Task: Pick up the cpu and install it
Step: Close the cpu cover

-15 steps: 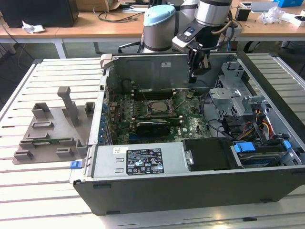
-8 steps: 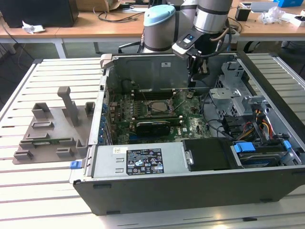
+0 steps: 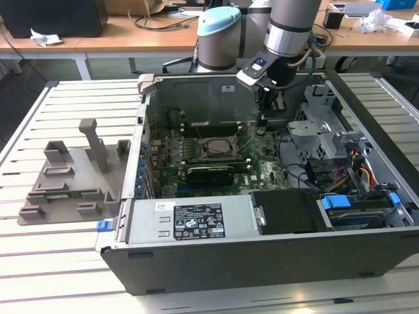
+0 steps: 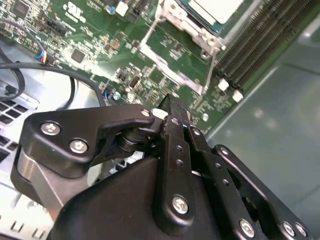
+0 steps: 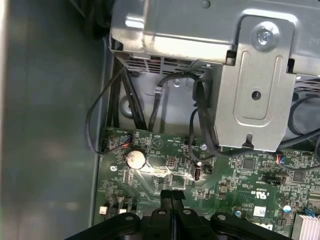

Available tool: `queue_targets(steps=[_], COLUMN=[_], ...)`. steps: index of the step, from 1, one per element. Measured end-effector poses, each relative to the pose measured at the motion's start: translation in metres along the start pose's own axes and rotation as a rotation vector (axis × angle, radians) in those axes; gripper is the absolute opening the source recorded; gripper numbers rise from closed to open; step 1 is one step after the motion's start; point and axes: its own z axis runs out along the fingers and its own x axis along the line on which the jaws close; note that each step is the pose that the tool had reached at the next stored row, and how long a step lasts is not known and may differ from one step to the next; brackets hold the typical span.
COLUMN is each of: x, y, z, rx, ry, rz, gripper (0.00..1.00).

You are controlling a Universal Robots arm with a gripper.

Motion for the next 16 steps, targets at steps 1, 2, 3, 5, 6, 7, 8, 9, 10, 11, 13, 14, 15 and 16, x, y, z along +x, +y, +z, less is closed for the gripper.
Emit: queue_targets(steps=[1,2,3,5,6,7,8,9,10,11,13,14,15,16], x=[-0.0017,-0.0028,-0.0030,-0.0024,-0.0021,-0.0018,-0.0016,-0.0014,-0.0012,-0.0010,-0.0001,0.0001,0.0003,0.0004], y=[-0.0002,-0.0008,-0.0018,-0.0067,-0.0093,-0.0120,-0.0140,-0.0154,-0.0177,-0.0195,-0.0267,-0.0289,-0.0301,-0.0313], z=[0.0020,0.0041,0.0056,0.0077,0.0081,0.0083,0.0085,0.0086,0.0088,0.0089,0.0095,0.0097,0.0098,0.0099], rx=[0.0006,0.0009,0.0008,0.0009,0.0008,0.0008,0.0008,0.0007,0.0006,0.0006,0.0003,0.0003,0.0003,0.0003], ry=[0.0001,-0.0003,-0.0004,-0.0009,-0.0007,-0.0007,-0.0004,-0.0004,-0.0003,-0.0003,-0.0003,-0.0003,-0.0003,-0.0003], rz=[-0.003,-0.006,-0.009,-0.013,-0.013,-0.013,-0.014,-0.014,-0.013,-0.013,-0.014,-0.013,-0.013,-0.013], gripper=[0.11,0.11,0.11,0.11,0.11,0.11,0.11,0.11,0.11,0.11,0.11,0.11,0.11,0.11])
